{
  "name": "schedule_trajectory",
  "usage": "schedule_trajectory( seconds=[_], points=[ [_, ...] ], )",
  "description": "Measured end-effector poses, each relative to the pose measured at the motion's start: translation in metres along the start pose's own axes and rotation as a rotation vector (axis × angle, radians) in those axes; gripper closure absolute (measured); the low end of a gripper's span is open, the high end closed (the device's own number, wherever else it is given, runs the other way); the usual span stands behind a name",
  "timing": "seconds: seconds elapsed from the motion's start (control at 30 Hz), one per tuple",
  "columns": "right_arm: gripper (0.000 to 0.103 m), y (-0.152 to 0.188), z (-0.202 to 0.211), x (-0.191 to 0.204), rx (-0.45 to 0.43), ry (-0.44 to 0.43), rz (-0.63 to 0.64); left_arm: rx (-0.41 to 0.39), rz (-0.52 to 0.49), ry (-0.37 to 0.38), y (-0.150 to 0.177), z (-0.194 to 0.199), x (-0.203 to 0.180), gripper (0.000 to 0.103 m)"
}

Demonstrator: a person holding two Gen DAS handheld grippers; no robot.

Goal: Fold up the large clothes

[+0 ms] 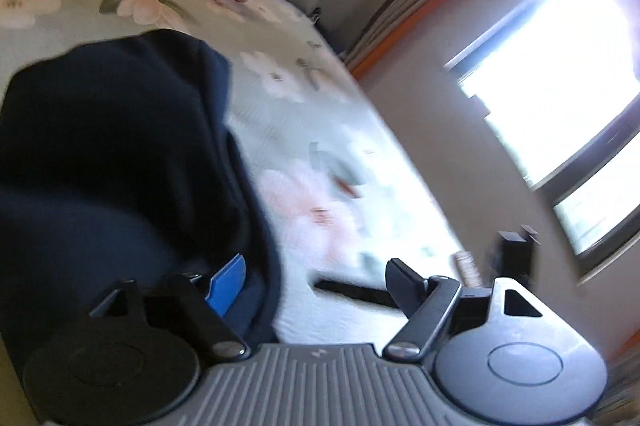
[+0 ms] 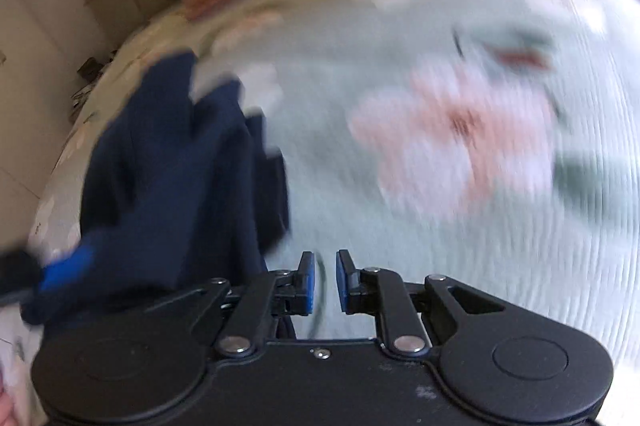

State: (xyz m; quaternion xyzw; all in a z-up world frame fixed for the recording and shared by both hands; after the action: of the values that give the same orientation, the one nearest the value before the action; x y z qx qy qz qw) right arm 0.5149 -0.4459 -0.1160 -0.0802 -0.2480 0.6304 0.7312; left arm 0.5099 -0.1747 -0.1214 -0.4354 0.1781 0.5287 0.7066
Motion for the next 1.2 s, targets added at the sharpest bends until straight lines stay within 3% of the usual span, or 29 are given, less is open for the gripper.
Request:
schedule_trajectory(
  seconds=[0.1, 0.17, 0.23, 0.33, 0.4, 0.47, 0.57, 0.67, 0.73, 0.8, 0.9, 1.03, 1.13, 1.2],
  points=[
    [0.085, -0.028, 0.005, 0.02, -0.055, -0.041, 0.048, 0.061, 0.004, 0.143, 0.017, 0.01, -0.01, 0.025],
    [0.085, -0.037, 0.015, 0.038, -0.074, -0.066, 0.102, 0.097, 0.007, 0.182, 0.03, 0.022, -0.014, 0.03],
    [0.085, -0.039, 0.017, 0.059, -0.056, -0.108, 0.16, 0.056, 0.018, 0.118, 0.035, 0.043, -0.009, 0.031],
    [0.084, -0.037, 0.013, 0.087, -0.017, -0.183, 0.228, -0.074, 0.047, -0.003, 0.031, 0.079, 0.007, 0.031],
    [0.084, -0.032, 0.006, 0.11, 0.002, -0.173, 0.295, -0.121, 0.058, -0.087, 0.023, 0.089, 0.026, 0.031],
    [0.084, -0.025, -0.012, 0.126, 0.039, -0.107, 0.365, -0.098, 0.058, -0.118, 0.016, 0.073, 0.044, 0.035],
    [0.085, -0.003, -0.045, 0.125, 0.126, 0.056, 0.455, 0.009, 0.043, -0.113, 0.021, 0.026, 0.067, 0.052],
    [0.085, 0.021, -0.078, 0.097, 0.209, 0.189, 0.447, 0.044, -0.045, -0.239, 0.045, -0.007, 0.069, 0.074],
    [0.085, 0.035, -0.085, 0.077, 0.249, 0.134, 0.367, 0.038, -0.086, -0.292, 0.06, -0.007, 0.061, 0.074],
    [0.088, 0.038, -0.078, 0.076, 0.241, 0.142, 0.409, 0.038, -0.118, -0.328, 0.065, -0.006, 0.055, 0.074],
    [0.087, 0.014, -0.056, 0.077, 0.165, 0.156, 0.391, 0.049, -0.142, -0.348, 0.056, -0.005, 0.052, 0.073],
    [0.082, -0.05, -0.023, 0.111, -0.092, 0.051, 0.431, 0.068, -0.137, -0.323, 0.049, -0.012, 0.047, 0.073],
    [0.082, -0.085, -0.04, 0.147, -0.198, 0.021, 0.51, 0.066, -0.166, -0.348, 0.051, -0.015, 0.041, 0.073],
    [0.082, -0.098, -0.074, 0.165, -0.191, 0.044, 0.571, 0.06, -0.178, -0.357, 0.054, -0.015, 0.04, 0.073]
  ],
)
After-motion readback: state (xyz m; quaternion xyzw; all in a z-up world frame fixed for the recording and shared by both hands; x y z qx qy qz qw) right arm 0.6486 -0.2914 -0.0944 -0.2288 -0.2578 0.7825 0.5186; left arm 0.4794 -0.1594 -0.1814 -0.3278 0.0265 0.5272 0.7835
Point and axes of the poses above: each gripper's, at about its wrist camera, not at the fingertips, and z roughly against the way its jaws point, x to its left, y to its underside, the point moved 3 cm from there along -z, roughly the way its jaws point, and after that the axes turned 13 degrees about x, right-handed, at the moved point
